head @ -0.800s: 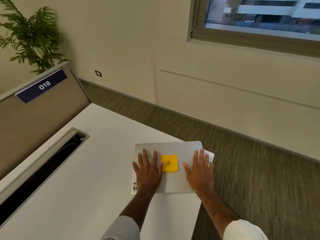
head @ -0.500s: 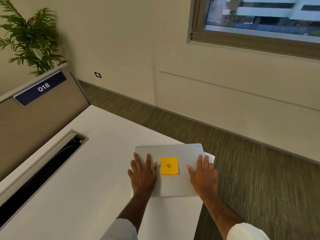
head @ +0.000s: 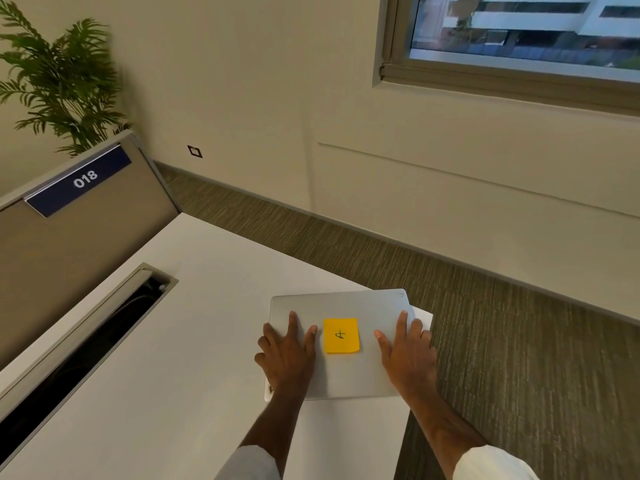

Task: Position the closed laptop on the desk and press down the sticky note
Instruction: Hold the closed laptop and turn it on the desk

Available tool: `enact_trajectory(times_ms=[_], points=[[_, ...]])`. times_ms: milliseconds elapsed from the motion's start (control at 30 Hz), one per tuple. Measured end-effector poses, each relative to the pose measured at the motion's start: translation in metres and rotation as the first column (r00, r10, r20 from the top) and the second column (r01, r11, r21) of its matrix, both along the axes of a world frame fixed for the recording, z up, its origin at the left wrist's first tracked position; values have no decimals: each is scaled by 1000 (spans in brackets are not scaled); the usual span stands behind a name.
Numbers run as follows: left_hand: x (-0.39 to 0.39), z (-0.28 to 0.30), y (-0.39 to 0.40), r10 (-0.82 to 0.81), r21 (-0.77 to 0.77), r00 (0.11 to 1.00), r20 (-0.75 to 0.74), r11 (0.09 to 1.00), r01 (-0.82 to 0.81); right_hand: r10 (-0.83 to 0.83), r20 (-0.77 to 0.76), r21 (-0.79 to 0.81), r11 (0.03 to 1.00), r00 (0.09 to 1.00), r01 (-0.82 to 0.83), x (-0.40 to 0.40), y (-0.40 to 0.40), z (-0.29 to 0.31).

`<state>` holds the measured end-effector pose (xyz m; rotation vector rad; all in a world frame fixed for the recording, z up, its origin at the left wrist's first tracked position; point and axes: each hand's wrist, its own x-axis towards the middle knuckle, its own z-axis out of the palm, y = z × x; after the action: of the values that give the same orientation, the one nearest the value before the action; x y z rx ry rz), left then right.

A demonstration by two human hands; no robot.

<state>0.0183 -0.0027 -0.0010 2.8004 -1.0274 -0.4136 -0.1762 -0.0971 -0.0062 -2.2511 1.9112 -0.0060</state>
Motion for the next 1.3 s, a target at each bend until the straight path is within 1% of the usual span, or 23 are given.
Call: enact_trajectory(times_ms=[233, 333, 467, 533, 667, 767, 867, 933, 1033, 1300], points=[[5, 8, -4, 43, -54, 996, -76, 997, -47, -69, 71, -47, 996, 995, 73, 6, -3, -4], [12, 14, -11, 104, -70, 981, -161, 991, -116, -123, 102, -60, 990, 987, 130, 12, -2, -5], [24, 12, -12, 157, -146, 943, -292, 968, -206, -135, 176, -102, 983, 975, 155, 13, -4, -5], [31, 10, -12, 157, -147, 927, -341, 965, -217, -144, 215, -101, 980, 966, 169, 11, -5, -4], [39, 7, -10, 148, -121, 900, -410, 969, -214, -163, 238, -81, 979, 957, 187, 7, -3, -6], [41, 1, -5, 100, -179, 864, -494, 960, -213, -166, 250, -65, 980, 954, 188, 5, -1, -8], [43, 0, -1, 54, -229, 843, -535, 951, -206, -164, 244, -64, 981, 956, 185, 5, 1, -8], [45, 1, 1, 30, -243, 848, -529, 952, -185, -159, 242, -71, 981, 957, 181, 5, 1, -6], [44, 2, 6, -8, -257, 876, -482, 957, -133, -146, 245, -68, 983, 958, 168, 5, -1, -2], [40, 4, 14, -56, -291, 901, -430, 953, -79, -126, 246, -69, 987, 961, 147, 3, 0, 6]])
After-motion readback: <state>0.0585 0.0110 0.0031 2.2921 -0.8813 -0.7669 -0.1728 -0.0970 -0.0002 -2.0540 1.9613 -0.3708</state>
